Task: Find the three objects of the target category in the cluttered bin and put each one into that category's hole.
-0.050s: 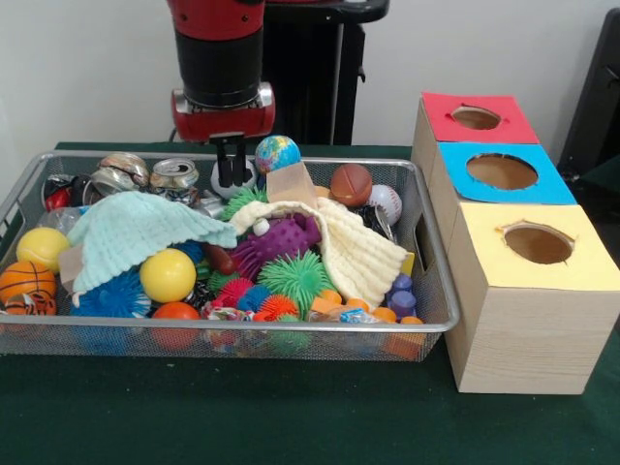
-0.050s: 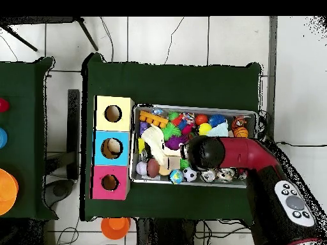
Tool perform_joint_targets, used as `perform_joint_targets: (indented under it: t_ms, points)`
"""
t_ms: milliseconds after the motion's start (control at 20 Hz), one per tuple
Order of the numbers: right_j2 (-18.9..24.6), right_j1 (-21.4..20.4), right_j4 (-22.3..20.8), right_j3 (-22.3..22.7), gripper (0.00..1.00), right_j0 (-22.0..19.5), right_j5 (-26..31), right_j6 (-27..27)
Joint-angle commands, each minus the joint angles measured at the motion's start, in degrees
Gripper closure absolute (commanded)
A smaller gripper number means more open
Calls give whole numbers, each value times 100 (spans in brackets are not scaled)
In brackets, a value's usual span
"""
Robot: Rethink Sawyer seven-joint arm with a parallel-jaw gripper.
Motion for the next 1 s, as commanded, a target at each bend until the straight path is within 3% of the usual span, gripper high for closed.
perform_joint_targets:
  t_ms: [50,850,1000]
  points:
    - [981,310,-319,-631,100,-232,958,-2195]
    - [1190,450,-542,-703,100,-362,995,-1965]
    - [1242,438,-922,-592,100,-474,1028,-2563]
